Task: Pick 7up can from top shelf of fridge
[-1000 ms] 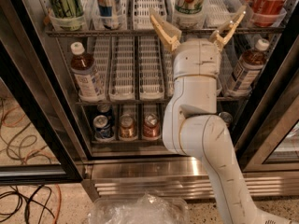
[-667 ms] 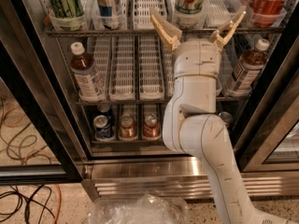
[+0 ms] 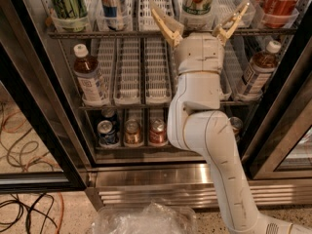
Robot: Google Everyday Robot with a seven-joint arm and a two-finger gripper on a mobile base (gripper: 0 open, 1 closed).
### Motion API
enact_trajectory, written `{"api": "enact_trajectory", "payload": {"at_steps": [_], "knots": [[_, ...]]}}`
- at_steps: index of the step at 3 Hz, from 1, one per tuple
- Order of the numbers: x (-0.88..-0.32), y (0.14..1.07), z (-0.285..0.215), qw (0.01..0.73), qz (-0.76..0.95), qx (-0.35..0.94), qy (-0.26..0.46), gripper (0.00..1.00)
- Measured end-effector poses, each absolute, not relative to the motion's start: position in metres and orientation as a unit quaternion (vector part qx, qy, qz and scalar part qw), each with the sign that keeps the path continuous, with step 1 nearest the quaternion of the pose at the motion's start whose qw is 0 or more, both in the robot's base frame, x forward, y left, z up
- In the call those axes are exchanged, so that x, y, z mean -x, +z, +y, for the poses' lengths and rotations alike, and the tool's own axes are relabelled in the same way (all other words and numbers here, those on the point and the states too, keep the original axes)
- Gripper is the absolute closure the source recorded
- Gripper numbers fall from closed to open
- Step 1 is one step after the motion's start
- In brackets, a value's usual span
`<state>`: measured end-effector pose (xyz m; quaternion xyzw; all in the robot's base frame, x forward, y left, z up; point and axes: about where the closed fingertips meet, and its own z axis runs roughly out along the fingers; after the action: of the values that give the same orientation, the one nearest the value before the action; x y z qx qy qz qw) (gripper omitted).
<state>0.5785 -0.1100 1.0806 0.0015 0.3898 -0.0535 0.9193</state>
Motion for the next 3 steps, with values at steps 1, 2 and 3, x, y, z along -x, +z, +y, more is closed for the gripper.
{"api": "enact_trajectory", "payload": {"at_steps": [1, 2, 3], "knots": [[-0.582, 1.084, -0.111, 0.920, 0.389, -0.009, -0.049, 0.00], [-0.592, 1.090, -0.112, 0.921, 0.386, -0.013, -0.046, 0.00], [-0.592, 1.090, -0.113, 0.921, 0.386, -0.013, -0.046, 0.18]]}}
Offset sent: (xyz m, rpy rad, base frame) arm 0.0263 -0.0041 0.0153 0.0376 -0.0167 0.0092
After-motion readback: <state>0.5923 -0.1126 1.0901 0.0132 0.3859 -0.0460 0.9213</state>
